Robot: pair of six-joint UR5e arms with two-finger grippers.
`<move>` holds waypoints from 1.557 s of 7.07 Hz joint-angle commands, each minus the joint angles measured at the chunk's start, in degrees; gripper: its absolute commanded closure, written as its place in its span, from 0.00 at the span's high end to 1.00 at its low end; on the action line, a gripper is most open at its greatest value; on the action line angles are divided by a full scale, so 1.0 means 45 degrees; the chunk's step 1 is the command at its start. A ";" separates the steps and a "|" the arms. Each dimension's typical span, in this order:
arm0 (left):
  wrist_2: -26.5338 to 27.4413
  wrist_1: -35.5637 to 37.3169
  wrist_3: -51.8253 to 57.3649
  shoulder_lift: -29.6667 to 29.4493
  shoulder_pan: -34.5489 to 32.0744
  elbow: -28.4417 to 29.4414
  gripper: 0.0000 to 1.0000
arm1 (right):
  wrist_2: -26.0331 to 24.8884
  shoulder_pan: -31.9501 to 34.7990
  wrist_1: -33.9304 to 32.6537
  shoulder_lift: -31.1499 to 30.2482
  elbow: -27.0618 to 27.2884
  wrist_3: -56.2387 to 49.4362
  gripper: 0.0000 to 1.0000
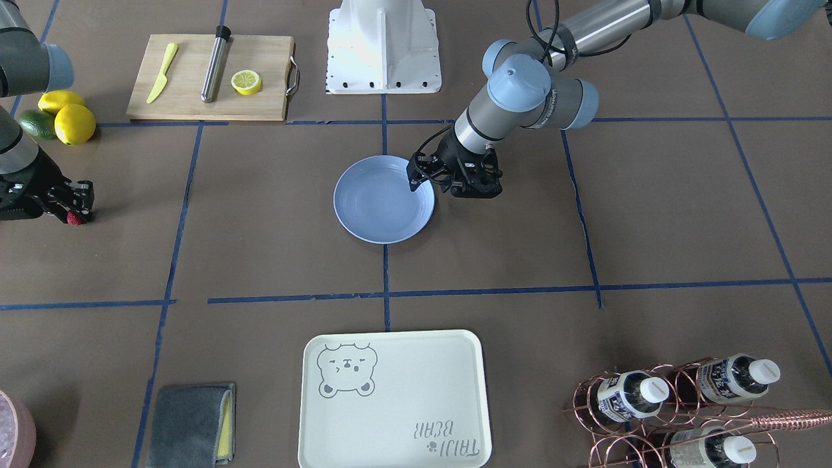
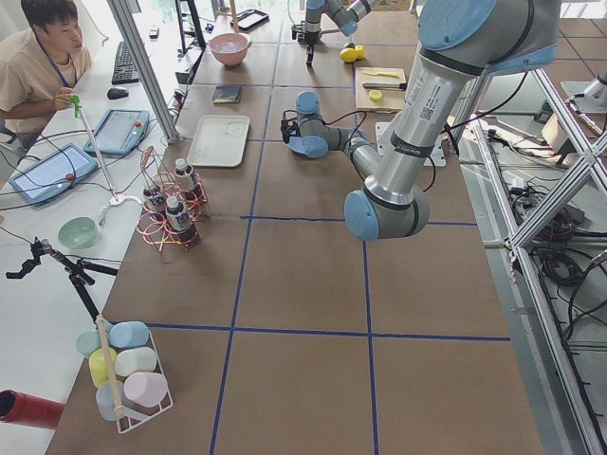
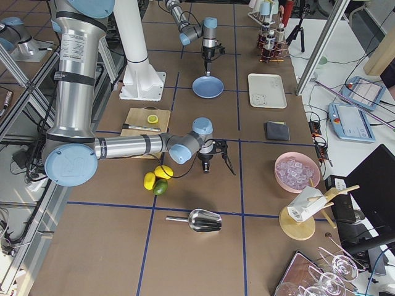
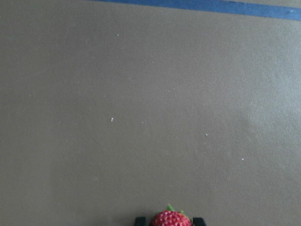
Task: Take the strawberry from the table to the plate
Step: 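Carry the strawberry over the plate with the right gripper while the left withdraws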
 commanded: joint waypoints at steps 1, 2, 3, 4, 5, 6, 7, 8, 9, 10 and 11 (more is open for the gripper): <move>0.0020 0.0000 0.0000 0.0000 0.0001 -0.0019 0.73 | -0.0004 0.0035 -0.0001 -0.0099 0.0393 0.0001 0.00; 0.0020 0.0000 0.0000 0.0000 -0.0037 -0.0155 0.73 | 0.0151 0.0074 -0.0175 -0.0177 0.1247 0.0040 0.00; 0.0040 0.0000 -0.0019 0.0097 -0.0154 -0.0582 0.73 | 0.0172 0.0055 -0.0737 -0.0197 0.2377 0.0447 0.00; 0.0040 0.0019 -0.0019 0.0272 -0.0484 -0.1340 0.73 | 0.0598 -0.0332 -0.1420 0.0499 0.3278 0.2694 0.00; 0.0020 0.0019 0.0000 0.1240 -0.0642 -0.2527 0.73 | 0.0737 -0.1535 -0.1427 0.1878 0.3384 0.5597 0.00; -0.0134 0.0000 0.0116 0.1965 -0.1243 -0.3332 0.73 | 0.0178 -0.2862 -0.1485 0.3574 0.3308 0.7927 0.00; -0.0155 0.0000 0.0156 0.2591 -0.1983 -0.4055 0.73 | -0.0736 -0.4113 -0.1524 0.4732 0.3268 0.9323 0.00; -0.0542 0.0019 0.0562 0.3081 -0.2900 -0.4411 0.73 | -0.1558 -0.4956 -0.2414 0.5807 0.3171 0.9860 0.00; -0.1745 0.0039 0.1727 0.3589 -0.4359 -0.4665 0.73 | -0.2301 -0.5526 -0.3931 0.7578 0.2377 1.0271 0.00; -0.2492 0.0020 0.2086 0.3787 -0.5070 -0.4707 0.73 | -0.3081 -0.5937 -0.4604 0.9007 0.1113 1.0372 0.00; -0.2499 0.0039 0.2071 0.3770 -0.5077 -0.4707 0.75 | -0.3476 -0.6232 -0.4552 0.9272 0.0462 1.0353 0.00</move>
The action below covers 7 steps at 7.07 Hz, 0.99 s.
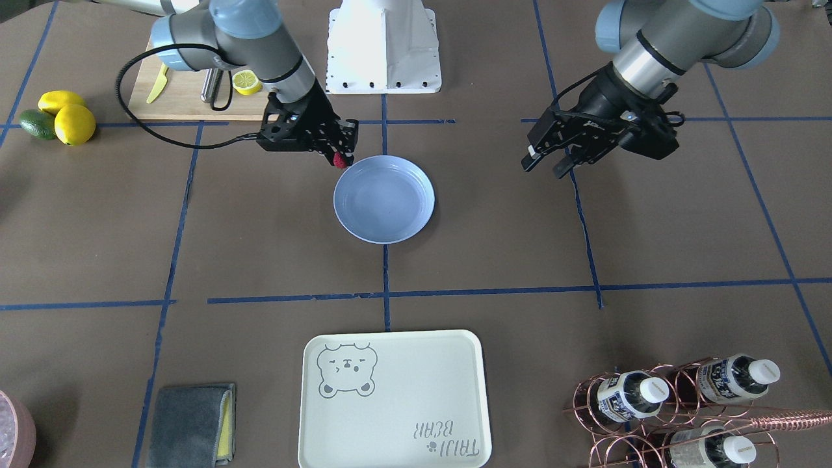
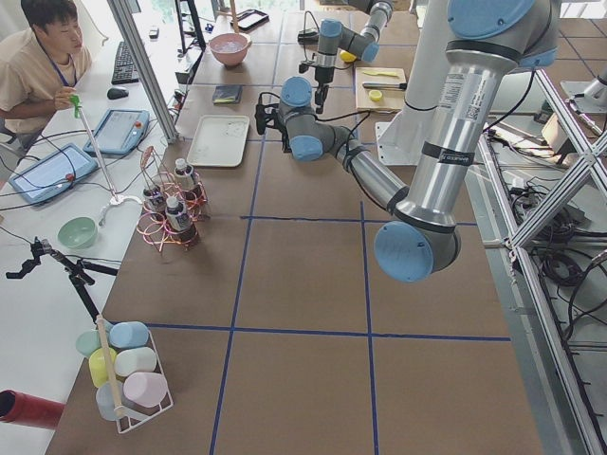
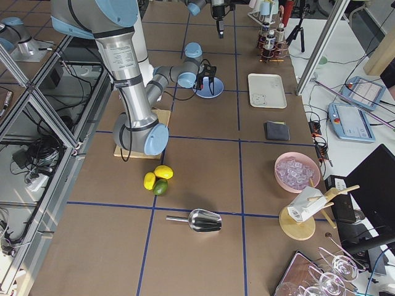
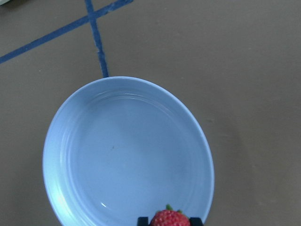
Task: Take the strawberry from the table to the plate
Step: 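Carry the strawberry over the plate with the right gripper while the left withdraws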
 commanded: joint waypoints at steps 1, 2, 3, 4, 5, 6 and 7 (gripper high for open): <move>-0.0363 0.0011 0.0206 0.0120 -0.0401 -0.0060 0.76 | -0.0948 -0.0515 -0.0347 0.1240 -0.1595 0.0118 0.00; -0.0324 0.0011 0.0167 0.0100 -0.0304 -0.0021 0.77 | -0.0970 -0.0515 -0.0347 0.1495 -0.2046 0.0118 0.00; -0.0304 0.0011 0.0166 0.0081 -0.0303 -0.0021 0.77 | -0.0990 -0.0515 -0.0328 0.1749 -0.2495 0.0196 0.00; -0.0285 0.0011 0.0147 0.0081 -0.0265 -0.0001 0.79 | -0.1299 -0.0515 -0.0328 0.1906 -0.2693 0.0196 0.00; -0.0265 0.0011 0.0147 0.0081 -0.0264 -0.0020 0.79 | -0.1476 -0.0515 -0.0309 0.2043 -0.2888 0.0196 0.00; -0.0265 0.0011 0.0147 0.0061 -0.0264 -0.0021 0.80 | -0.1478 -0.0515 -0.0308 0.2083 -0.2929 0.0196 0.00; -0.0265 0.0011 0.0128 0.0061 -0.0264 -0.0040 0.80 | -0.1478 -0.0515 -0.0328 0.2083 -0.3142 0.0177 0.00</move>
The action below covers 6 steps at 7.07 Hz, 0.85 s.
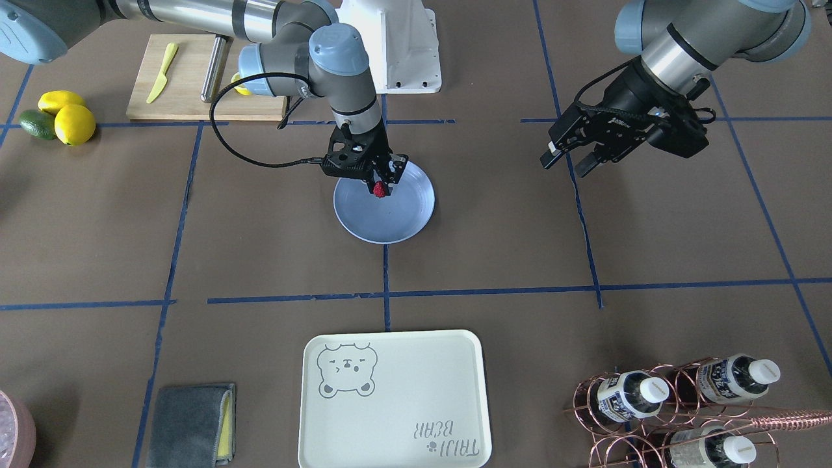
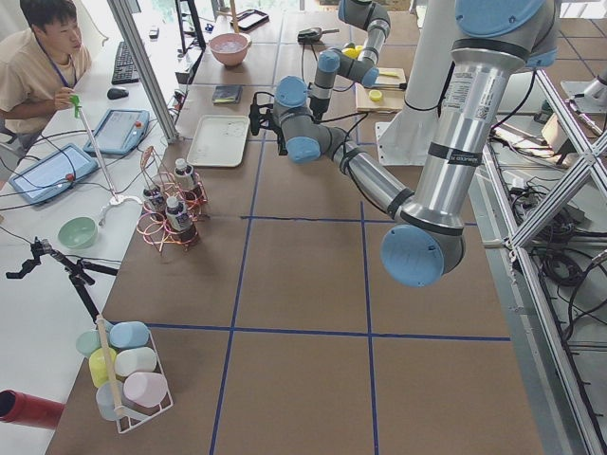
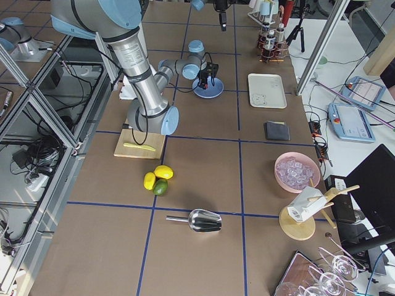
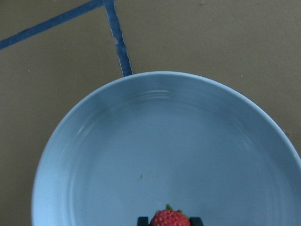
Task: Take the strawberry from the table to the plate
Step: 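Lower the strawberry onto the plate and open the right gripper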
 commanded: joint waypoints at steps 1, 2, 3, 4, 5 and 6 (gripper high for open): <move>0.0003 0.0000 -0.0015 -0.0026 0.0002 -0.0015 0.81 | -0.0050 -0.0001 -0.0013 0.0036 -0.0304 -0.0034 0.00; 0.0003 0.0000 -0.0015 -0.0027 0.0002 -0.0035 0.82 | -0.0031 -0.0001 0.0007 0.0036 -0.0324 -0.0073 0.00; 0.0003 0.0000 -0.0015 -0.0027 0.0002 -0.0016 0.82 | -0.0030 -0.0001 0.0026 0.0036 -0.0324 -0.0034 0.00; 0.0003 0.0000 -0.0015 -0.0027 0.0002 -0.0015 0.83 | -0.0050 -0.0039 -0.0012 0.0036 -0.0343 -0.0015 0.99; 0.0003 0.0000 -0.0015 -0.0027 0.0021 0.0004 0.83 | -0.0050 -0.0040 0.0026 0.0094 -0.0344 0.0005 1.00; 0.0003 0.0000 -0.0015 -0.0027 0.0021 0.0023 0.83 | -0.0050 -0.0021 0.0026 0.0229 -0.0266 0.0005 1.00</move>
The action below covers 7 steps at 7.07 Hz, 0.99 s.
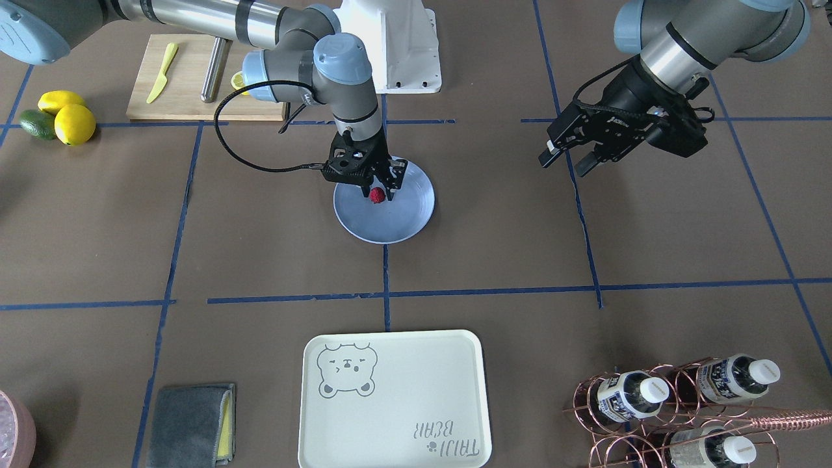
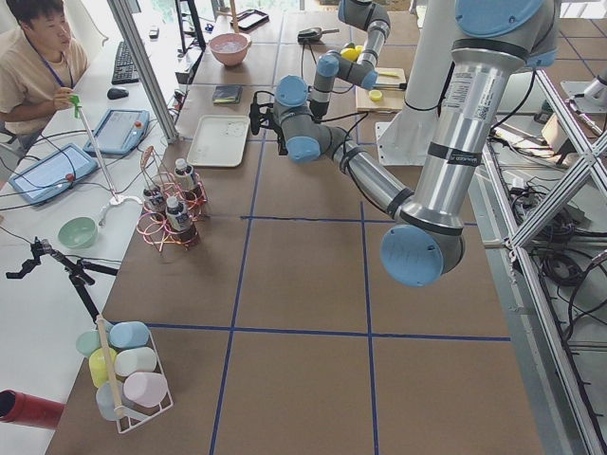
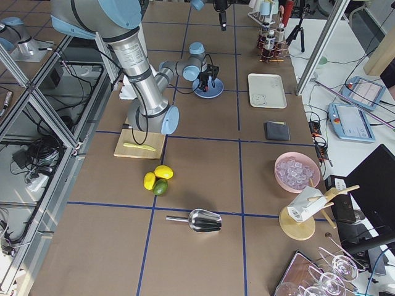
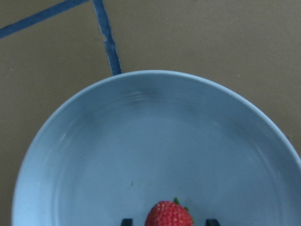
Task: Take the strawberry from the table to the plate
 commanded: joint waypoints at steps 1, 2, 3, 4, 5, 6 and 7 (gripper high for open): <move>0.0000 0.0000 0.0000 0.0000 0.0007 0.0020 0.83 | 0.0017 0.0029 0.0029 0.0084 0.0307 -0.0009 1.00; 0.0039 -0.0019 0.0097 0.0077 0.0026 0.0059 0.84 | 0.0075 0.0261 -0.0068 -0.0245 0.1238 -0.0048 1.00; 0.0059 -0.0039 0.0156 0.0349 0.0046 0.0079 0.83 | 0.0269 0.0611 -0.0127 -0.1815 0.3529 -0.0068 1.00; 0.0078 -0.0020 0.1355 0.0699 0.0026 0.0156 0.84 | 0.1586 0.1659 -0.0108 -0.3977 0.5698 -0.0222 1.00; 0.0078 -0.0020 0.3011 0.1554 -0.0167 0.0196 0.84 | 0.3881 0.3738 -0.0011 -0.5371 0.6397 -0.0997 1.00; 0.0078 -0.0020 0.4303 0.2490 -0.0498 0.0138 0.84 | 0.5141 0.5190 0.0048 -0.6951 0.6945 -0.2900 1.00; 0.0078 -0.0020 0.6192 0.3602 -0.1371 0.0041 0.84 | 0.5985 0.6500 0.0068 -0.8572 0.7144 -0.5994 1.00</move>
